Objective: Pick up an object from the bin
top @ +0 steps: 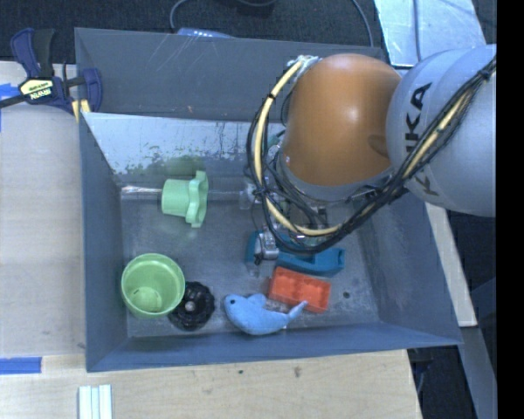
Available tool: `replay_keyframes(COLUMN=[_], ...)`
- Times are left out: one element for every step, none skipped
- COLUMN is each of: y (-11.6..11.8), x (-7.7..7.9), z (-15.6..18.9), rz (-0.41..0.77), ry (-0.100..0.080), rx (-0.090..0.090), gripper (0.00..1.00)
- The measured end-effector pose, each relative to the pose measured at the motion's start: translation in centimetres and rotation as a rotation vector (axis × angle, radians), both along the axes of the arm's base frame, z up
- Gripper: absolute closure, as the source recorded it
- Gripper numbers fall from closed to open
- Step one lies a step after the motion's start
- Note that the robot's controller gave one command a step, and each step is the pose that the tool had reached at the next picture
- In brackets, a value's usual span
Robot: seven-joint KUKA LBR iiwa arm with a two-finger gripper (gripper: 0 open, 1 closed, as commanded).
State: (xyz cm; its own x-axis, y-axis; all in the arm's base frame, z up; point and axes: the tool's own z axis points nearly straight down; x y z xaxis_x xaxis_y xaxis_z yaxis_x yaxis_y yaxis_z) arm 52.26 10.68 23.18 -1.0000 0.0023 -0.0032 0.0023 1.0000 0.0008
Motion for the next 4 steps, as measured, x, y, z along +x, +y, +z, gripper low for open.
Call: replay_keyframes(y=[0.0,-2.0,-4.9,-4.9], x=[0.0,0.8,1.0,1.0], z=[0.0,-3.0,-9.7,-9.7], rz=[0.0,0.065,0.03,0.029], ry=[0.0,-0.006,-0.003,-0.003], rx=[0.0,0.001,0.0,0.0], gripper=[0.0,0.0,1.0,0.0])
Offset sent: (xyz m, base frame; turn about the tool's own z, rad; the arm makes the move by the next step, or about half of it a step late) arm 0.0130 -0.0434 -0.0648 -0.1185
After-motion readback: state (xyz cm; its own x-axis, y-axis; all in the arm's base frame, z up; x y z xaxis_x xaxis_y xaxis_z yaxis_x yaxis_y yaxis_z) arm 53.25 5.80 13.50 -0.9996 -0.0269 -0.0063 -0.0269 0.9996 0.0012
